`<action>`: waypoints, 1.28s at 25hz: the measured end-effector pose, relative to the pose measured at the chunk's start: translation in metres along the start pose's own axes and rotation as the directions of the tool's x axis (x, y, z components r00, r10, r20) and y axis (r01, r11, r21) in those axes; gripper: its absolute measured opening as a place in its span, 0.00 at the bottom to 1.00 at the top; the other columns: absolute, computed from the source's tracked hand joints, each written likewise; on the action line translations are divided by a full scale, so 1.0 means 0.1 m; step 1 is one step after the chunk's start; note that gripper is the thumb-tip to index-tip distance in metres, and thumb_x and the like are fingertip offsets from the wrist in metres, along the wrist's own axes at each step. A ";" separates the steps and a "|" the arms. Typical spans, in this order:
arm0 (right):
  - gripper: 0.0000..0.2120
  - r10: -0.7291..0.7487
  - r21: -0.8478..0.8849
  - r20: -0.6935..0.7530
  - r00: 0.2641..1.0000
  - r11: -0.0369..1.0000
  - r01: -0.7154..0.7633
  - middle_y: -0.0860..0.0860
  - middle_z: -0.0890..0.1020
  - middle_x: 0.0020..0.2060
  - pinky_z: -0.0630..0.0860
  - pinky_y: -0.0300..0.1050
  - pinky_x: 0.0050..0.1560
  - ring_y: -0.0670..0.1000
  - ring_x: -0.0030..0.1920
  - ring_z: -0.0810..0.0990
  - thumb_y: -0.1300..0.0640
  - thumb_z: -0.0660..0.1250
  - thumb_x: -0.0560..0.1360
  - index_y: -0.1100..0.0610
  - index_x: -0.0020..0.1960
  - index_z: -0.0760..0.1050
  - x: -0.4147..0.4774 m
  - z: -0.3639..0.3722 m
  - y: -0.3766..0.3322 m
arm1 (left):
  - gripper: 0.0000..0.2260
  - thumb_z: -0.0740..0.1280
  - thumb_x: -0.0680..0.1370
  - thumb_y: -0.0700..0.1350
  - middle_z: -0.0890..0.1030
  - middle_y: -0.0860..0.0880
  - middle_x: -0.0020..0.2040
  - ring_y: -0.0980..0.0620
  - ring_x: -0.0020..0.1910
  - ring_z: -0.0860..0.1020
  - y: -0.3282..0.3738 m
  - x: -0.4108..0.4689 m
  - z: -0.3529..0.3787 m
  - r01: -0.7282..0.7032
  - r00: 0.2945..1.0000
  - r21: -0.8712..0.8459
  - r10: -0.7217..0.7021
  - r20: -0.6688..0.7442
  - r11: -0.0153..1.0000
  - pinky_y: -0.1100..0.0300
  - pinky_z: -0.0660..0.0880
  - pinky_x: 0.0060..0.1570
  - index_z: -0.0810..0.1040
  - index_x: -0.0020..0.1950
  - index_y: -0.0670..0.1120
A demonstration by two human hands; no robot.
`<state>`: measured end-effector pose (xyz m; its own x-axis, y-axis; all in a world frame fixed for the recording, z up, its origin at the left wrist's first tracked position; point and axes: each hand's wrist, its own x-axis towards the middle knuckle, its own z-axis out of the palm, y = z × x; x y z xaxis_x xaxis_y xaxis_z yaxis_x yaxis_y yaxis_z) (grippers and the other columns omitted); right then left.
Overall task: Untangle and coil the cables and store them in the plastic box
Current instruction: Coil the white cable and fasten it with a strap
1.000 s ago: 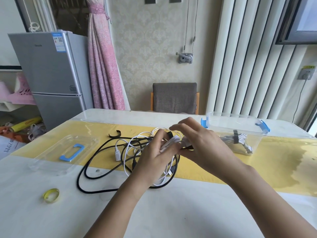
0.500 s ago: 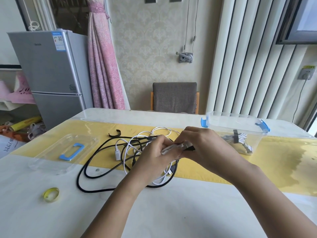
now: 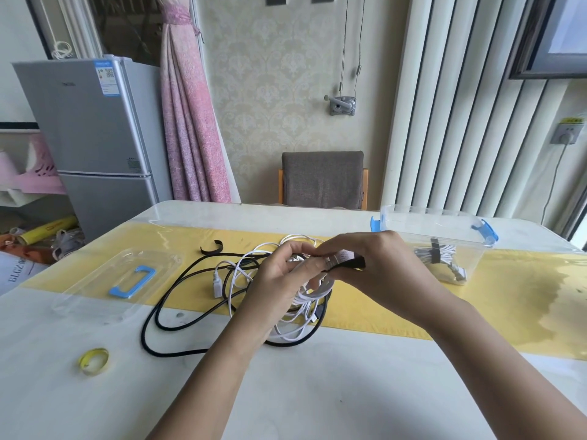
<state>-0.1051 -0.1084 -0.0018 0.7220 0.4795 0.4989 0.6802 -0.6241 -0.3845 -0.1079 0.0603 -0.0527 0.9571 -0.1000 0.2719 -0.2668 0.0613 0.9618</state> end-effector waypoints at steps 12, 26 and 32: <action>0.08 -0.007 -0.200 0.134 0.991 0.979 0.033 0.45 0.81 0.46 0.76 0.49 0.45 0.49 0.43 0.80 0.56 0.73 0.71 0.48 0.49 0.82 -0.03 -0.18 -0.02 | 0.10 0.74 0.71 0.43 0.81 0.51 0.31 0.57 0.32 0.79 -0.01 -0.01 0.03 -0.047 0.999 0.027 0.047 -0.015 0.999 0.69 0.72 0.38 0.75 0.44 0.41; 0.03 -0.209 -0.123 0.047 0.977 0.969 0.213 0.44 0.80 0.37 0.72 0.36 0.41 0.45 0.40 0.77 0.60 0.69 0.72 0.53 0.42 0.81 -0.04 -0.33 -0.07 | 0.07 0.70 0.71 0.48 0.79 0.47 0.31 0.51 0.35 0.75 0.03 -0.03 0.06 -0.086 0.983 0.052 0.076 0.169 0.995 0.65 0.70 0.41 0.76 0.43 0.47; 0.05 -0.034 0.145 0.002 0.999 0.989 0.033 0.43 0.82 0.34 0.70 0.26 0.39 0.38 0.38 0.79 0.64 0.69 0.73 0.55 0.43 0.80 -0.02 -0.28 -0.03 | 0.05 0.67 0.73 0.54 0.77 0.43 0.36 0.51 0.35 0.74 -0.01 -0.02 0.05 -0.131 0.957 0.016 0.122 0.262 0.991 0.56 0.68 0.47 0.75 0.41 0.53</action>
<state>-0.1121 -0.1250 0.0197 0.6990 0.5016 0.5097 0.7148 -0.5121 -0.4763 -0.1106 0.0552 -0.0541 0.8543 -0.3480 0.3861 -0.3916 0.0577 0.9183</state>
